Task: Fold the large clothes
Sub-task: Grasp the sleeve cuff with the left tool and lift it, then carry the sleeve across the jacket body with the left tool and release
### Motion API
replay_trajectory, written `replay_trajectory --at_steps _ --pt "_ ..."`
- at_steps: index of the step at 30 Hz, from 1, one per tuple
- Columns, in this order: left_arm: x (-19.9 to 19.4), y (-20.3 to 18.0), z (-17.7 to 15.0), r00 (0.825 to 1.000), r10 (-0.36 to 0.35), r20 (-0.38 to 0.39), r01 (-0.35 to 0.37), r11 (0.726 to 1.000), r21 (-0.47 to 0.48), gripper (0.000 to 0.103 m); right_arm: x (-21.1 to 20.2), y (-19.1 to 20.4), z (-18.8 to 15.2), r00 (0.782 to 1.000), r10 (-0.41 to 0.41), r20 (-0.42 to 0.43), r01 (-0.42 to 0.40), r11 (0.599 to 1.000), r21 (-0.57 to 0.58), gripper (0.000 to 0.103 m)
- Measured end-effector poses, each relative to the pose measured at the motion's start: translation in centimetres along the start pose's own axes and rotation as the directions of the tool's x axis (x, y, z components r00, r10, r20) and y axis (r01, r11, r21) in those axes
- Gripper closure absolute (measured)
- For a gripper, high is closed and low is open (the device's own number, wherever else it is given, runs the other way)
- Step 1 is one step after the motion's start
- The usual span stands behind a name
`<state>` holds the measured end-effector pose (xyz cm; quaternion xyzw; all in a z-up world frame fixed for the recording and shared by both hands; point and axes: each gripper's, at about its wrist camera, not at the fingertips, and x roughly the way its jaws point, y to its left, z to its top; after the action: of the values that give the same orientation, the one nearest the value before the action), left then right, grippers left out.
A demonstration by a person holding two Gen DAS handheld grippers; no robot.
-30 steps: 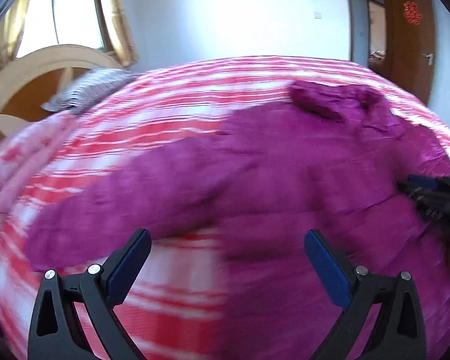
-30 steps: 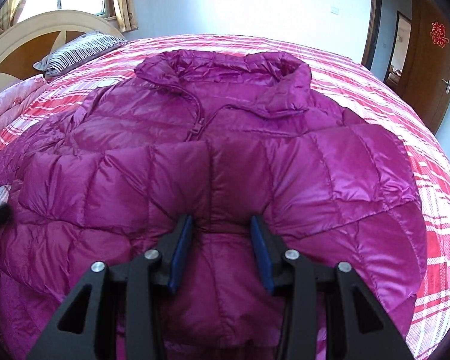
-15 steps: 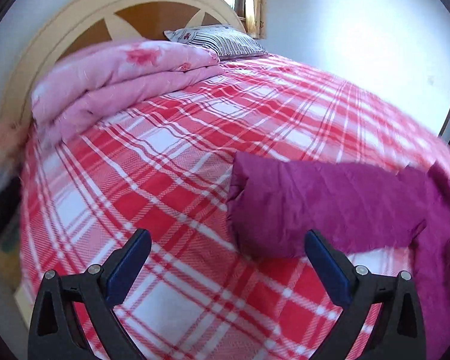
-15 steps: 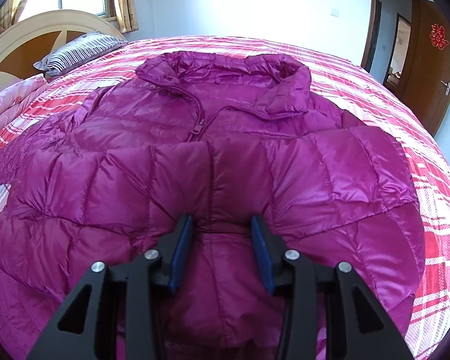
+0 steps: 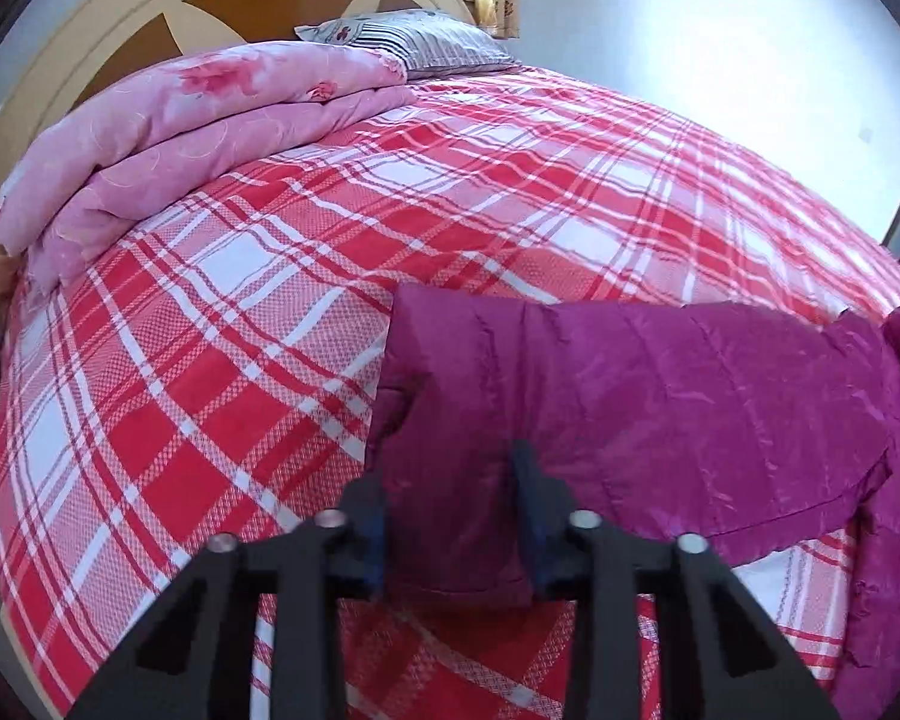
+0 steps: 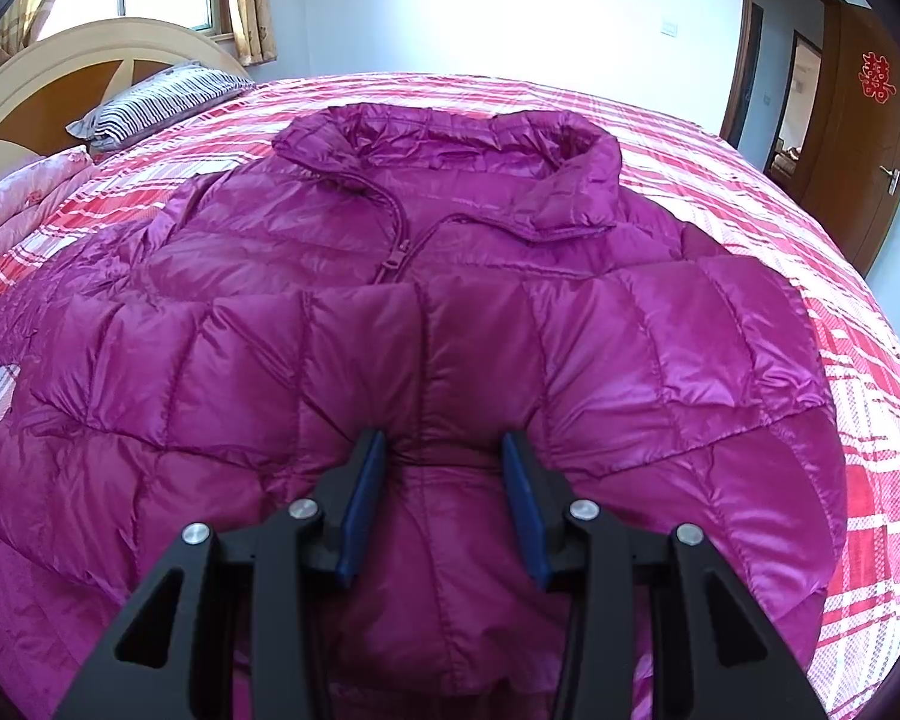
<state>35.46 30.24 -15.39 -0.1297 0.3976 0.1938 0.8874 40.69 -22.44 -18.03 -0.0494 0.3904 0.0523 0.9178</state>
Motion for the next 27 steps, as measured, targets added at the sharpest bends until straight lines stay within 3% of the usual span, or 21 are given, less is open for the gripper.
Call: replay_trajectory --at_steps 2,9,12,17,23,27 --pt "-1.1 0.3 0.5 0.999 -0.026 0.024 0.026 1.0 0.001 0.09 0.0 0.0 0.0 1.0 0.001 0.001 -0.001 1.0 0.001 0.059" --pt "-6.8 -2.1 2.4 0.981 -0.01 0.194 -0.007 0.996 0.084 0.091 -0.1 0.0 0.0 1.0 0.001 0.002 -0.001 1.0 -0.001 0.059" --pt "-9.9 -4.1 3.5 0.961 -0.047 0.273 0.017 0.993 0.113 0.092 -0.1 -0.1 0.0 1.0 0.001 0.002 -0.001 1.0 -0.002 0.059" --pt "-15.8 -9.7 4.9 0.906 -0.162 0.391 0.082 0.974 0.211 0.092 -0.1 -0.1 0.0 1.0 -0.001 0.003 0.001 1.0 -0.003 0.059" --pt "-20.2 -17.3 4.4 0.857 -0.325 0.399 0.19 0.921 0.34 0.092 -0.1 -0.1 0.0 1.0 0.002 0.005 -0.002 1.0 -0.001 0.059" --pt "-21.0 -21.8 3.1 0.838 -0.41 0.36 0.245 0.873 0.422 0.092 -0.2 -0.1 -0.1 1.0 0.007 0.009 -0.007 1.0 0.005 0.059"
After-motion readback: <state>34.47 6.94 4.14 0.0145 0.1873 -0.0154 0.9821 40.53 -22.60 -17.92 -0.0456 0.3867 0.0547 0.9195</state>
